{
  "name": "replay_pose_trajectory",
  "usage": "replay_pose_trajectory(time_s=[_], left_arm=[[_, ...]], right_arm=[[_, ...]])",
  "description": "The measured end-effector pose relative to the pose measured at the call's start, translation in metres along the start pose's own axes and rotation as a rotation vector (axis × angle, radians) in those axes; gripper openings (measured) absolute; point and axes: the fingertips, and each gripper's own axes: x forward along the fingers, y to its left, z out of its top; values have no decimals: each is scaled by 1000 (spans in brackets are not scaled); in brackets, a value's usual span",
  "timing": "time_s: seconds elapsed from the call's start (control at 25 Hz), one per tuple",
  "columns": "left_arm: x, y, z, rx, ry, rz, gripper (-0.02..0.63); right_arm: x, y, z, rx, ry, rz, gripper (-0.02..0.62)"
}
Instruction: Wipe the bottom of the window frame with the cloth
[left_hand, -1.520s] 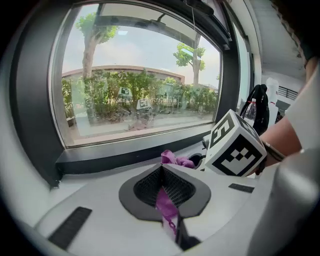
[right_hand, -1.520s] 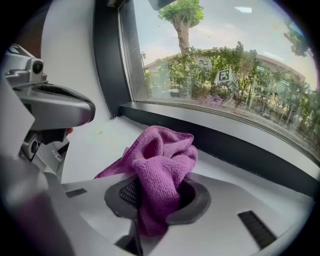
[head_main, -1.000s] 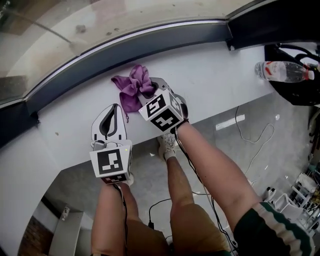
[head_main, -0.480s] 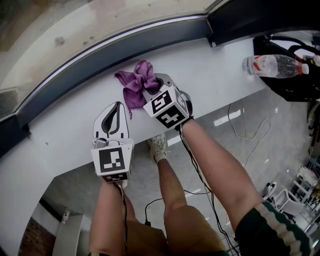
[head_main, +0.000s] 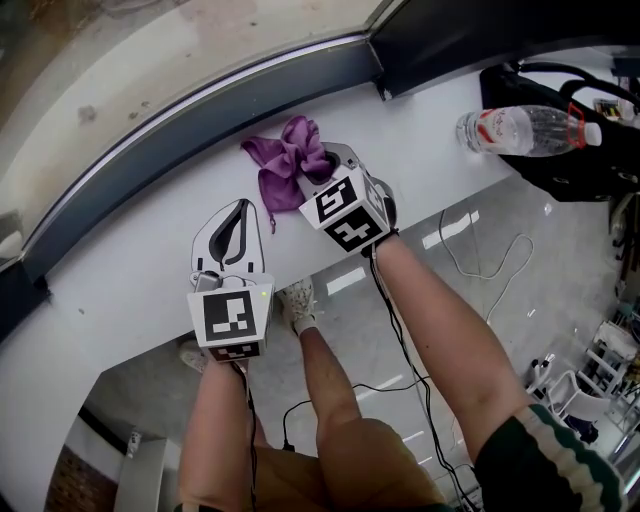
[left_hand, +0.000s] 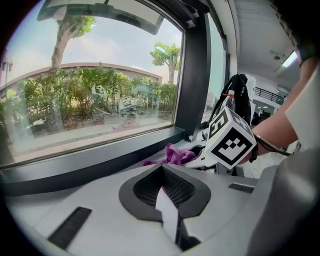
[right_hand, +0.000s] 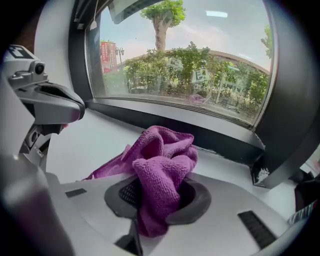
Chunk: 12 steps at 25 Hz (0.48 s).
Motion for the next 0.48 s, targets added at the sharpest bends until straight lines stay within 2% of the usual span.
replay_pose_trajectory(time_s=[0.48], left_arm=[[38,-50,23,20,-9,-86,9]], right_arm=[[-31,-94,-42,16,50,-133,106]])
